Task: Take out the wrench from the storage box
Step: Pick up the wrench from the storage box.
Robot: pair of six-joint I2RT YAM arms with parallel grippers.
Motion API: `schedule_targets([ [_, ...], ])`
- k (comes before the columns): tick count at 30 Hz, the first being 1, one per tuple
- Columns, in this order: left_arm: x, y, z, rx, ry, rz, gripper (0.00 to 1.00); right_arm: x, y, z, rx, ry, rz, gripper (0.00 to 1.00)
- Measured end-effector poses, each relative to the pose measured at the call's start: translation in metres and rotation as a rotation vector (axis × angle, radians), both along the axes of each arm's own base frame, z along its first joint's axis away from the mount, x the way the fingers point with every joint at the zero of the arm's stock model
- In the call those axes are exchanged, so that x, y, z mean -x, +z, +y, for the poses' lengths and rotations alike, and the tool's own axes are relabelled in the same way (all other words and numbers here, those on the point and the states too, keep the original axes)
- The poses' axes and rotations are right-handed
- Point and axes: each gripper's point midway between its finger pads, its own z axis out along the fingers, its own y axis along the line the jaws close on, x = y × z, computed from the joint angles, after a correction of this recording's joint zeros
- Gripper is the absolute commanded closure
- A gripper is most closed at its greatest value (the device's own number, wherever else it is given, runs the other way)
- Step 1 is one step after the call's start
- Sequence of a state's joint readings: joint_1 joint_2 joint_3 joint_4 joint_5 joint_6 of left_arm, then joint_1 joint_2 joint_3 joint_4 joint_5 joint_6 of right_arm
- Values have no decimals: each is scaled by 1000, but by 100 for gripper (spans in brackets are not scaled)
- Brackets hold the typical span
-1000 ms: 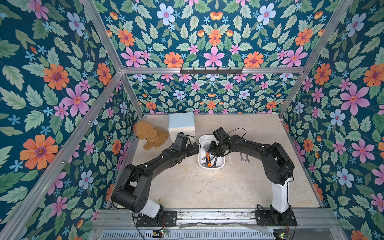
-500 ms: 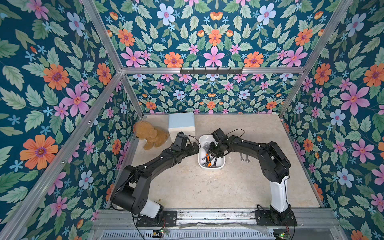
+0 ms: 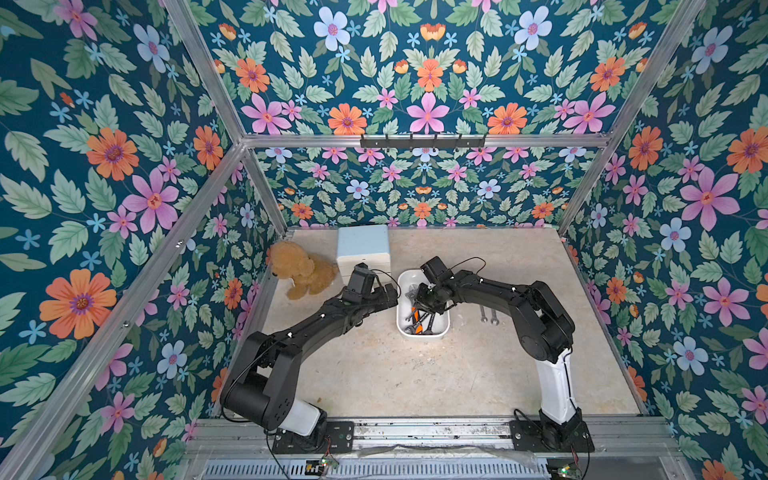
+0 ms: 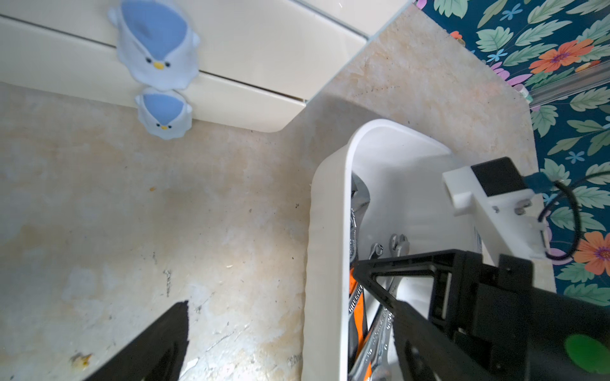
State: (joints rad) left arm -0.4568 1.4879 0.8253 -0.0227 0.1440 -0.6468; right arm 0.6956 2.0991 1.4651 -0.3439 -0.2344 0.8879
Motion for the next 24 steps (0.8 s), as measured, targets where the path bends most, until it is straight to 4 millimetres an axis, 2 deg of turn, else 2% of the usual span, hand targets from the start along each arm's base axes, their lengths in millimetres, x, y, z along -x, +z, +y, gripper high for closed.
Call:
schedule_targets([
  [15,0,0,-1,3,-3,0,1,-2,3,2,-16,3,-11,100],
  [24,1,0,-1,5,-5,2,1,-1,6,3,-32,17,-32,100],
])
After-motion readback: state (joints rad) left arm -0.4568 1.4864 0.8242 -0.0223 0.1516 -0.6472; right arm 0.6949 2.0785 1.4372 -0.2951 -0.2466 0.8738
